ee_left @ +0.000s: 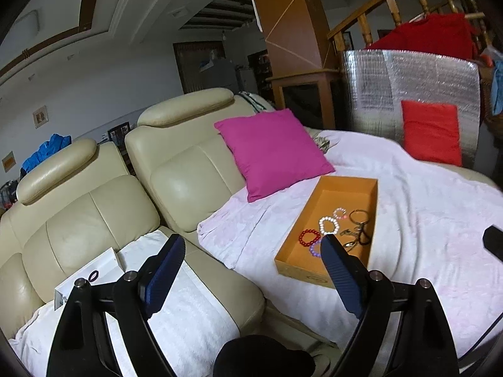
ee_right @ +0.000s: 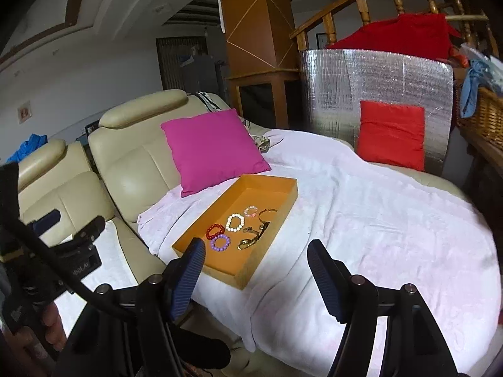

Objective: Organize jewelry

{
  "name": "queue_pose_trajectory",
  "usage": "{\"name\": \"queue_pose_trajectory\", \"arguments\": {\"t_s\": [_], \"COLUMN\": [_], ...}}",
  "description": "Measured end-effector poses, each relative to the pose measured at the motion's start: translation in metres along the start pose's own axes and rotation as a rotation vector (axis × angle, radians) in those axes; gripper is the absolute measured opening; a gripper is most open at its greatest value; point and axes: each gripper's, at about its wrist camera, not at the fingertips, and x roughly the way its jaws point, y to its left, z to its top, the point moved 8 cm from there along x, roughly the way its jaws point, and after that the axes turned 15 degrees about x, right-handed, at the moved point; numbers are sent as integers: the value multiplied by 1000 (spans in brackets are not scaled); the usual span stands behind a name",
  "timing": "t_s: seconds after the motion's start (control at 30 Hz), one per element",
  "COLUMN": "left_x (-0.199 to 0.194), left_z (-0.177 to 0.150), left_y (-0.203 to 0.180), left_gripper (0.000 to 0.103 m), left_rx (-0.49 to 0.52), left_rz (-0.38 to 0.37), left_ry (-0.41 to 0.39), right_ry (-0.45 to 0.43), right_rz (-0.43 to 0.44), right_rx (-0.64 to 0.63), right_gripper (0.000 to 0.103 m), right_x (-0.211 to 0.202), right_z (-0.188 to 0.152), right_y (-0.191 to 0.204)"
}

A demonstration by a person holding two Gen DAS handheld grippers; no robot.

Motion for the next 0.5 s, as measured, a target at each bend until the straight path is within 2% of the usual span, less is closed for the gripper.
{"name": "queue_pose_trajectory", "arguments": {"t_s": [0.17, 0.37, 0.5], "left_x": [-19, -32, -38], "left_z": [2, 8, 9], "left_y": [9, 12, 8], "left_gripper": [90, 90, 90], "left_rx": [-64, -29, -14], "left_rz": [-75, -13, -21], "left_ry": [-50, -73, -84], "right_ry": [-29, -34, -27], "right_rz": [0, 19, 25], "right_rx": [-16, -12, -16], "right_gripper": [73, 73, 73], "right_x": [-21, -33, -36], "right_z": [-3, -6, -9], "right_y": [7, 14, 20]}}
